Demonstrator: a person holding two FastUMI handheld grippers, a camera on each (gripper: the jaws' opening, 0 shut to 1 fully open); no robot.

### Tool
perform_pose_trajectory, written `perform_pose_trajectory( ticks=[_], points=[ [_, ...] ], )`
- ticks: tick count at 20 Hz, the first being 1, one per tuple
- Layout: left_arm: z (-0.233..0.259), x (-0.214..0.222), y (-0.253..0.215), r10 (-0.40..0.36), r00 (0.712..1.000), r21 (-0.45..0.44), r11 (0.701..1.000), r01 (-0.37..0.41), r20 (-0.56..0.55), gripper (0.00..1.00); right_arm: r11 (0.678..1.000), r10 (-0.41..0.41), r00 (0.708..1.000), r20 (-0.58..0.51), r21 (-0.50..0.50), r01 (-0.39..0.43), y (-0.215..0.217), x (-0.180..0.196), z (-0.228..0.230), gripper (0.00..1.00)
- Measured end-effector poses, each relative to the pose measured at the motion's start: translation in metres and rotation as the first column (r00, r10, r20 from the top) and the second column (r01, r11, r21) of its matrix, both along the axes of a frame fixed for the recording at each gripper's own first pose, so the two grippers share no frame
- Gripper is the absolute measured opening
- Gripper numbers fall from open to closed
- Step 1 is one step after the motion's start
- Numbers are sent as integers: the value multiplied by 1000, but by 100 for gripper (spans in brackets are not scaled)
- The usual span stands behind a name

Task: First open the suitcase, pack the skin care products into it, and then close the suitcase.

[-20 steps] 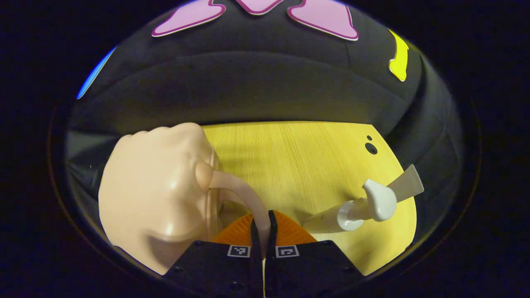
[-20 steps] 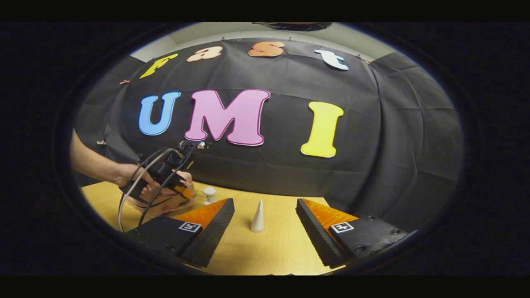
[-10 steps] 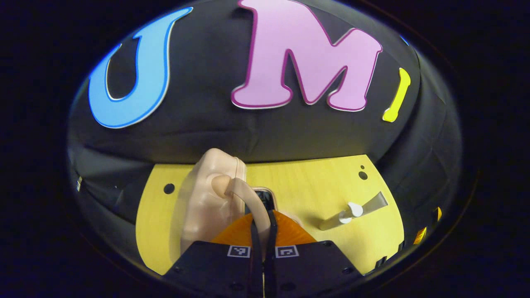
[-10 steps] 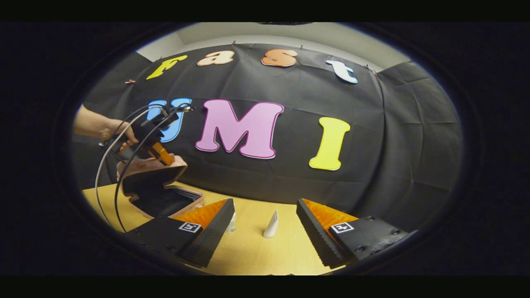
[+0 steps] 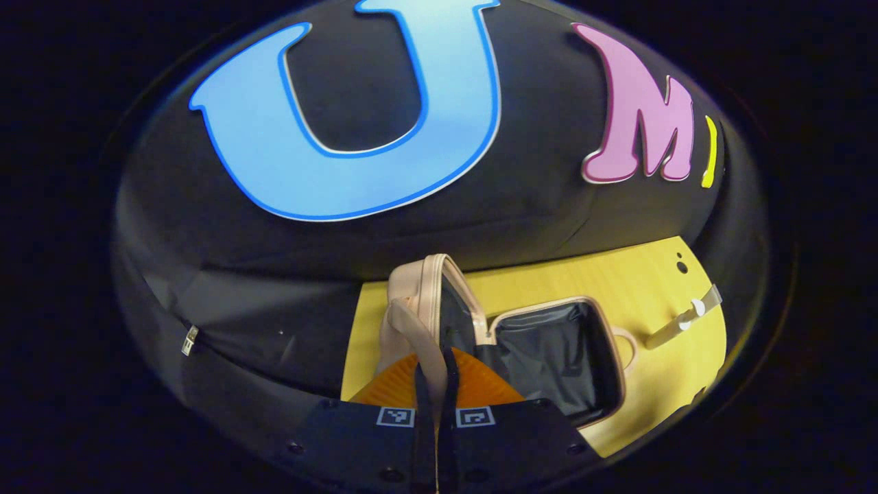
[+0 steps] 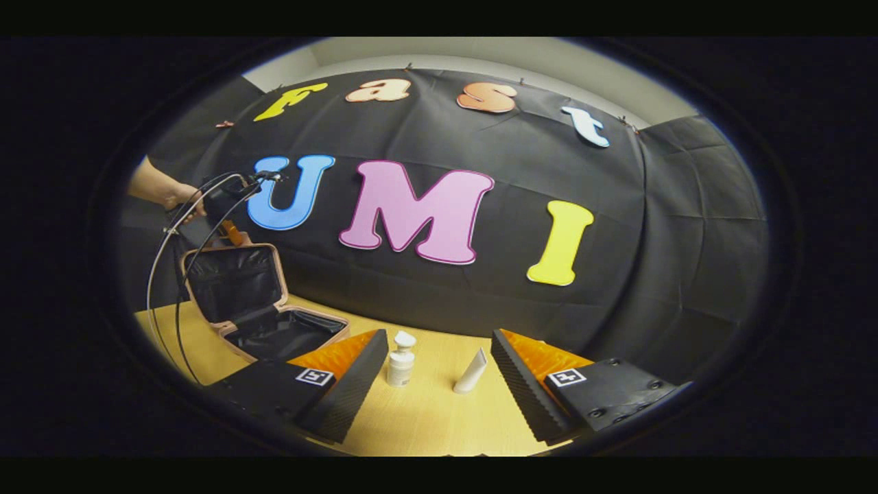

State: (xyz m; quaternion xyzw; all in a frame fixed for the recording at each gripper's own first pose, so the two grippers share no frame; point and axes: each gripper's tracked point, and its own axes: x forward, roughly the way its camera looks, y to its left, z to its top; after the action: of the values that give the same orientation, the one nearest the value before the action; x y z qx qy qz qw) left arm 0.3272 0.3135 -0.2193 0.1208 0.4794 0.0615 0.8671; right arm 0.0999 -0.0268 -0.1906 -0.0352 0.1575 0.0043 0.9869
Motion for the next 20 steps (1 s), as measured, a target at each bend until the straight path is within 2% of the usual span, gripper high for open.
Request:
perform_pose_trajectory(
  ticks=[2,4,6,10,11,12,13,14,15,16,17,18,19,20],
  points=[
    [-21,-3,40,13,1000,23,1000,-13,-7,7,1000,4,1000,-19,-6,-4,13,-1,-8,95],
    [-46,-7,78,33,999,17,999,-33,10,7,998,37,999,-5,-58,-37,29,1,-10,97],
    [-81,-19,116,96,995,-15,995,-96,-2,7,994,67,998,6,-91,-66,46,3,-14,97],
    [-145,-38,155,206,979,-92,974,-206,-8,7,997,40,999,14,-63,-39,58,2,-18,97],
    [-156,-42,162,213,977,-80,974,-213,-6,8,996,39,999,14,-79,-38,61,1,-20,97],
    [-162,-47,173,214,977,-16,977,-214,-5,10,994,44,999,12,-96,-42,63,-1,-21,97],
    [-157,-52,189,204,979,90,975,-204,9,25,993,50,999,16,-104,-48,66,-3,-20,97],
    [-150,-57,189,187,982,110,976,-189,22,35,993,53,998,25,-104,-50,66,-4,-17,97],
    [-147,-57,184,183,982,114,976,-188,52,31,993,53,998,31,-103,-50,67,-5,-16,97],
    [-141,-56,180,188,978,117,973,-198,89,34,994,49,998,35,-102,-45,65,-5,-15,97],
    [-129,-54,175,181,975,115,974,-196,133,61,994,42,999,33,-98,-39,63,-5,-17,97],
    [-114,-51,167,166,969,114,975,-188,182,75,995,37,999,28,-90,-34,61,-5,-19,97],
    [-100,-47,155,143,962,115,978,-173,234,99,996,28,999,25,-84,-26,58,-4,-22,97],
    [-80,-45,133,121,951,99,983,-155,285,99,997,20,999,26,-79,-18,54,-3,-24,97]
  ],
)
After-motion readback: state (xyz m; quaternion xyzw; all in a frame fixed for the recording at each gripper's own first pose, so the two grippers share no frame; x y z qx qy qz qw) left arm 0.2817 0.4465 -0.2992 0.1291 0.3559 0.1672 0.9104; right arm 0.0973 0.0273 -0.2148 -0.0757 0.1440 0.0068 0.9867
